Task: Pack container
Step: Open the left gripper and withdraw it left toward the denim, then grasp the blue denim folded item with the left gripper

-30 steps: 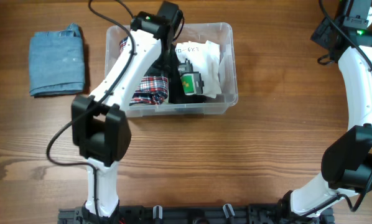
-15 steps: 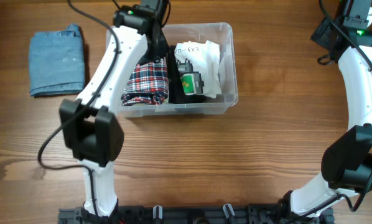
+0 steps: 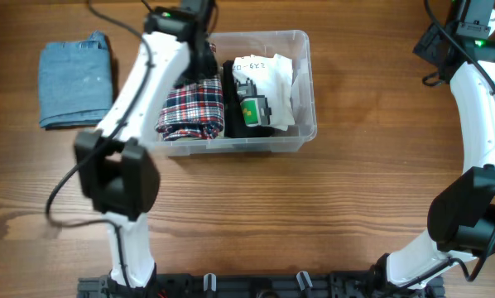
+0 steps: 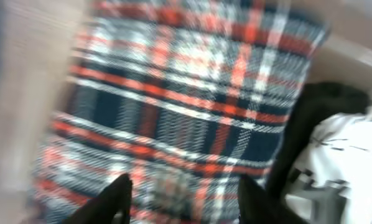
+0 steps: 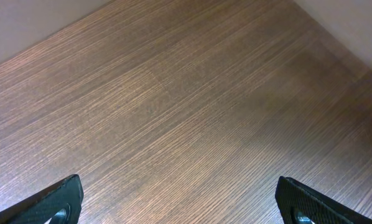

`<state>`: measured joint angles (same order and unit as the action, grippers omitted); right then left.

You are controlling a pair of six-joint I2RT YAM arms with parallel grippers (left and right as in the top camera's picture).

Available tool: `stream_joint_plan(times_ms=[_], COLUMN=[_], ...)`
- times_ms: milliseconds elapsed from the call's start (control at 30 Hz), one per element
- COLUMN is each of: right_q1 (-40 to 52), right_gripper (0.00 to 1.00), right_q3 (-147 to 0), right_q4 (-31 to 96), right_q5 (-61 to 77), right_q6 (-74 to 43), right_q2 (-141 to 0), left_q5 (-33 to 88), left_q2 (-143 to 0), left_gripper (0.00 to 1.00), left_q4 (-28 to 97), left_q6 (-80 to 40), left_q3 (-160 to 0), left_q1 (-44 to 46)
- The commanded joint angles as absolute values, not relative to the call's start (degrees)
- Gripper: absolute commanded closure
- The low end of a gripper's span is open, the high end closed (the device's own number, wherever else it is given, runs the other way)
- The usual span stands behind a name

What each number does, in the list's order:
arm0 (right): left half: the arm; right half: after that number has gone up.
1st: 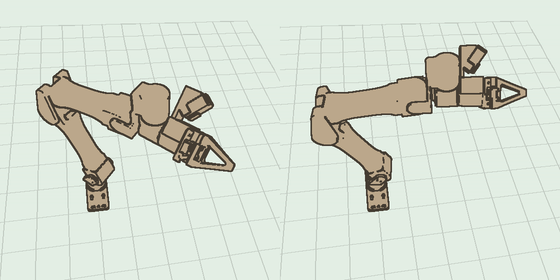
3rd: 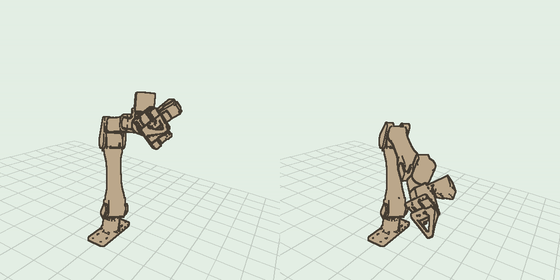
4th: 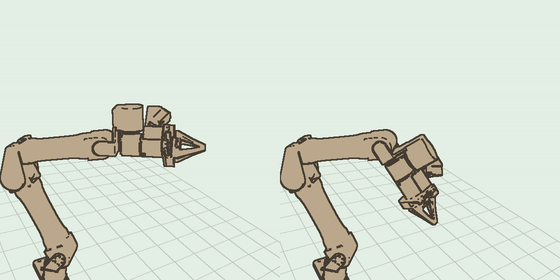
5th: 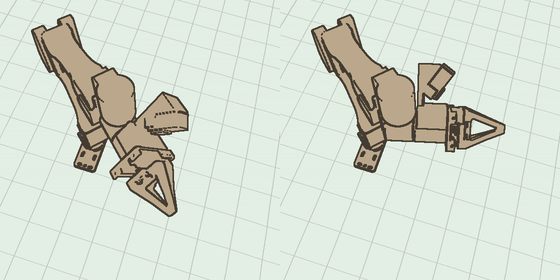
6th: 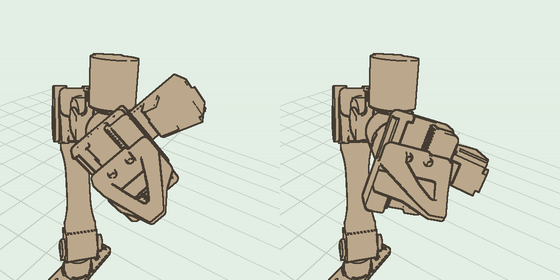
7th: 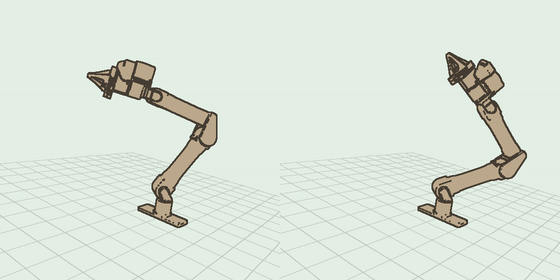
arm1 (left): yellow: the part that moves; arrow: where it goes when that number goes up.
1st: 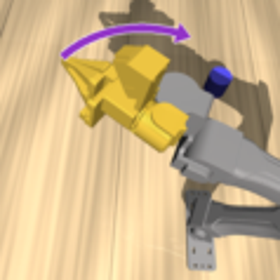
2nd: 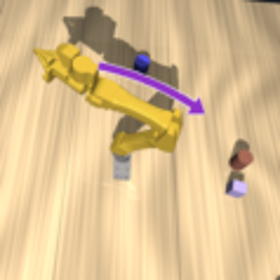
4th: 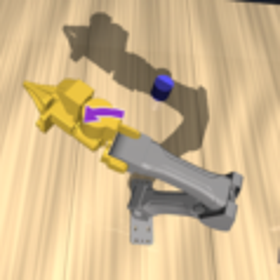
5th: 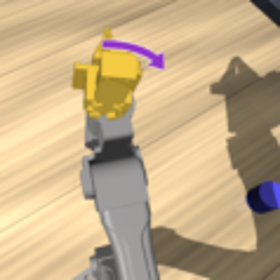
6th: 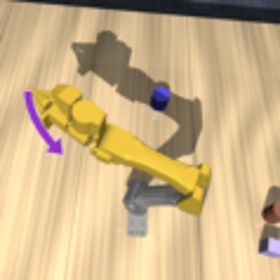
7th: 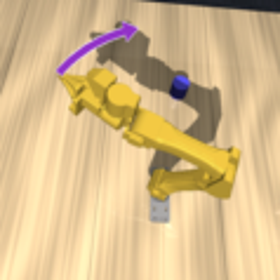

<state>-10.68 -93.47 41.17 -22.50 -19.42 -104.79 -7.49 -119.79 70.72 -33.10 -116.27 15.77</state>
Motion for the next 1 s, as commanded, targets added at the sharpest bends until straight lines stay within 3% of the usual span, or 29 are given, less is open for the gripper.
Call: stream_joint_plan(times_ms=[0,133,433,600,967], right_q1=[-10.8,-10.8,-10.8,-10.8,-10.8], right_gripper=[0.00,0.00,0.00,0.00,0.00], right_q3=[-93.3,-93.3,-93.3,-93.3,-93.3], right_q4=[41.1,41.2,41.1,41.1,41.1], right_q5=[-22.1,-22.1,-22.1,-22.1,-22.1], right_q6=[-19.5,-19.5,-19.5,-19.6,-19.5], right_q2=[-105.6,-105.6,-105.6,-105.6,-105.6], left_q5=[-14.9,-22.3,-21.9,-21.9,-19.2], left_q2=[-109.8,-108.0,-117.5,-124.5,-132.6], left_gripper=[0.34,0.15,0.06,0.06,0.18], left_q4=[71.0,71.6,70.0,67.7,63.9], left_q6=[-30.0,-30.0,-30.4,-30.4,-30.2], left_q3=[-118.2,-118.2,-113.1,-112.5,-112.5], left_q1=[11.4,5.7,-9.6,-15.1,-20.0])
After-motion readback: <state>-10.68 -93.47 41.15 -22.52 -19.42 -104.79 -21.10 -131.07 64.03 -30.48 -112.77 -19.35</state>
